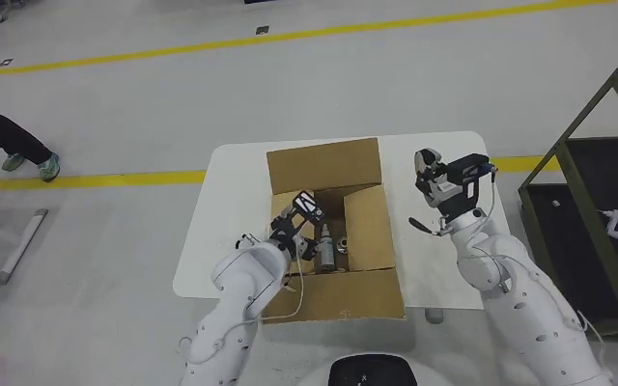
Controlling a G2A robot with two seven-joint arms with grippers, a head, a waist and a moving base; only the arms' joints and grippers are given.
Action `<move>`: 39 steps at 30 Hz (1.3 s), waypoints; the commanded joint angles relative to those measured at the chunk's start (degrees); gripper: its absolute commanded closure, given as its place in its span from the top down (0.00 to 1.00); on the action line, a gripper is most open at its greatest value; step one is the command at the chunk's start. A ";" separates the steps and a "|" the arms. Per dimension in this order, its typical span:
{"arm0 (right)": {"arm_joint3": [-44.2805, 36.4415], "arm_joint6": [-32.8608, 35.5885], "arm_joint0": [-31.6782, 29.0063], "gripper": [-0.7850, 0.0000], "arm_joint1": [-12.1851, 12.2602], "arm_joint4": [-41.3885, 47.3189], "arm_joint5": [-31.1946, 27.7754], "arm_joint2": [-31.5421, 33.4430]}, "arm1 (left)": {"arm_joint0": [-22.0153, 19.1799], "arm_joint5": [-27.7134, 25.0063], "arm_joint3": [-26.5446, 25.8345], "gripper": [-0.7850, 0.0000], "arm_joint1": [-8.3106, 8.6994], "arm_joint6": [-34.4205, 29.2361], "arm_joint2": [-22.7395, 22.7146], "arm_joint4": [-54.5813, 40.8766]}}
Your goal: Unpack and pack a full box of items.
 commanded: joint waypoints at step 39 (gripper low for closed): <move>3.60 6.33 2.76 0.00 -0.92 3.20 -1.07 -1.00 | -3.32 13.80 -0.68 0.00 -1.63 -6.62 -1.13 -6.11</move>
